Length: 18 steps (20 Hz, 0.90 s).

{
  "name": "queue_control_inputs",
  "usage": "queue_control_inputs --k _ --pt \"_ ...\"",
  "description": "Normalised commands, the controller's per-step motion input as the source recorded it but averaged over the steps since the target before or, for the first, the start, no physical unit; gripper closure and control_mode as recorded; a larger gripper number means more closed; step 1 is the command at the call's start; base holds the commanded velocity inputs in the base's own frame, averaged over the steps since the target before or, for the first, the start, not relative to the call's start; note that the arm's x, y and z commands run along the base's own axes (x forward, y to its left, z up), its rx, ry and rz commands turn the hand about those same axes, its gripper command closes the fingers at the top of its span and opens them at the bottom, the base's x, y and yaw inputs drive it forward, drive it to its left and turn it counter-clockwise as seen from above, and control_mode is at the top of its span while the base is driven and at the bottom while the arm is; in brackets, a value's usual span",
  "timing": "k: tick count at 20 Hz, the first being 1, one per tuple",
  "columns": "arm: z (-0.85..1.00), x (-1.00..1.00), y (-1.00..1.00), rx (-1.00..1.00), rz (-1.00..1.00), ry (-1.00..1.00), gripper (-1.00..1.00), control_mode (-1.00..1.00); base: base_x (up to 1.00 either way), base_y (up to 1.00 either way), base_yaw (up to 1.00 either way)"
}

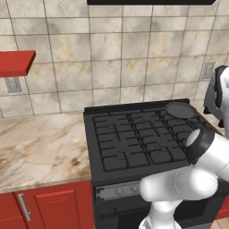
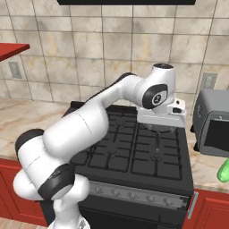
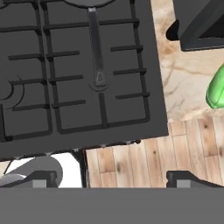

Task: Put the corn and lime in the pan. Then turn on the rear right burner and set the heat to medium.

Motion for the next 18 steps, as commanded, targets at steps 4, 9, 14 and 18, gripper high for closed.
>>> queue_control_inputs --k 4,9,14,18 --pt "-0.14 0.1 -0.43 -0.03 -0.02 0.0 -1.0 -1.0 0.0 0.0 0.0" --pt "-0.08 0.1 -0.61 -0.01 -0.09 -0.01 -1.0 -1.0 0.0 0.0 0.0" --pt "-0.13 0.02 -0.8 0.0 -0.11 0.0 -1.0 -1.0 0.0 0.0 0.0" --pt "-0.42 0.0 -0.66 0.0 -0.09 0.0 -1.0 -1.0 0.0 0.0 0.0"
